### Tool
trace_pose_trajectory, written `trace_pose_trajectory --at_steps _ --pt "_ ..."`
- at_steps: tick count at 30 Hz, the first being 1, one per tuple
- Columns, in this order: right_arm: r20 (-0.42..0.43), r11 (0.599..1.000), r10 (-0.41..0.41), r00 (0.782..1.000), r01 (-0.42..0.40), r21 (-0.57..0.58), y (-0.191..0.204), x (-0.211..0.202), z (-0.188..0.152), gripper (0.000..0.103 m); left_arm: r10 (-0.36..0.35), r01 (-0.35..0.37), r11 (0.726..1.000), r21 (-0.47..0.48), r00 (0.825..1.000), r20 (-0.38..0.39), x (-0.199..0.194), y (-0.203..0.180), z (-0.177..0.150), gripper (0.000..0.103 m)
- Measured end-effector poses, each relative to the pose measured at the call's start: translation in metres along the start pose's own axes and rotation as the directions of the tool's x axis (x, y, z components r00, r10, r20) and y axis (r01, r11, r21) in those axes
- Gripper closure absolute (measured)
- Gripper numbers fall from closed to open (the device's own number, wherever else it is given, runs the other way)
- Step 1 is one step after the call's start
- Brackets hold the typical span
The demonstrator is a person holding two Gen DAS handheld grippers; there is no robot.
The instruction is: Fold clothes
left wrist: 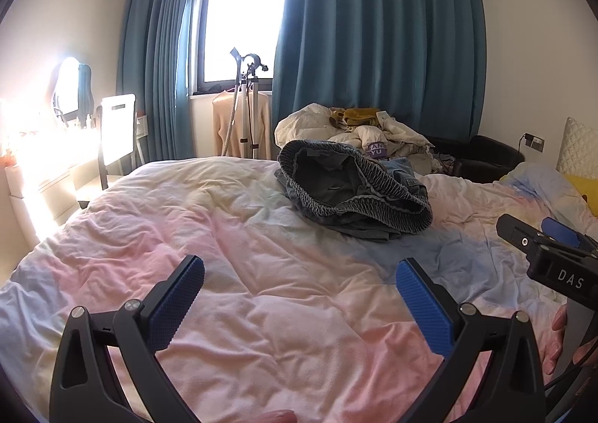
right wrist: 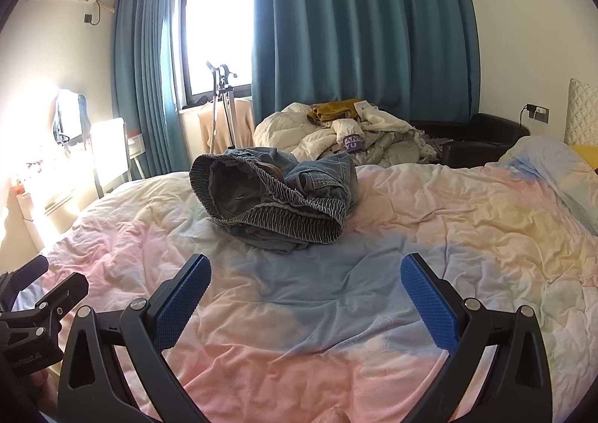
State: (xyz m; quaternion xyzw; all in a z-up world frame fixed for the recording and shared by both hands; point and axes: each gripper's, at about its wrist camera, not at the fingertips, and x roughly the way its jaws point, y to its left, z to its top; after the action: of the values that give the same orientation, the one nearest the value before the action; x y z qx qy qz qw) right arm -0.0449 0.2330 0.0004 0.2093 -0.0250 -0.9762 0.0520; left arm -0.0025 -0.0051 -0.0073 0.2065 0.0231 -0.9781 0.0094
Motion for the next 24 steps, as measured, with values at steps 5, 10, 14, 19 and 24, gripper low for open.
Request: trace_pose_trajectory --at_steps 5,10,14,19,24 --pt "0.003 1.000 0.002 1.000 -0.002 -0.002 -0.001 0.000 0.001 0.000 -0.022 0.022 1.000 0.000 1.000 0.003 -0.001 -0.002 0.001 0.000" --pt "0.005 1.000 0.004 1.000 -0.004 0.003 -0.002 0.000 0.001 0.000 -0.060 0.059 0.998 -0.013 0.998 -0.023 0.004 -0.003 0.001 0.000" --pt "0.004 1.000 0.007 1.000 -0.007 0.004 -0.003 0.001 0.001 0.000 -0.085 0.084 0.996 -0.024 0.996 -0.031 0.006 -0.003 0.001 0.000" --pt "0.010 1.000 0.011 1.000 -0.011 0.013 -0.005 -0.001 0.001 0.000 -0.099 0.098 0.995 -0.025 0.995 -0.020 0.004 -0.007 0.002 0.000" --pt "0.010 0.999 0.018 1.000 -0.018 0.026 -0.007 -0.001 0.003 0.000 -0.105 0.105 0.994 0.001 0.993 -0.047 0.008 -0.012 0.002 0.000"
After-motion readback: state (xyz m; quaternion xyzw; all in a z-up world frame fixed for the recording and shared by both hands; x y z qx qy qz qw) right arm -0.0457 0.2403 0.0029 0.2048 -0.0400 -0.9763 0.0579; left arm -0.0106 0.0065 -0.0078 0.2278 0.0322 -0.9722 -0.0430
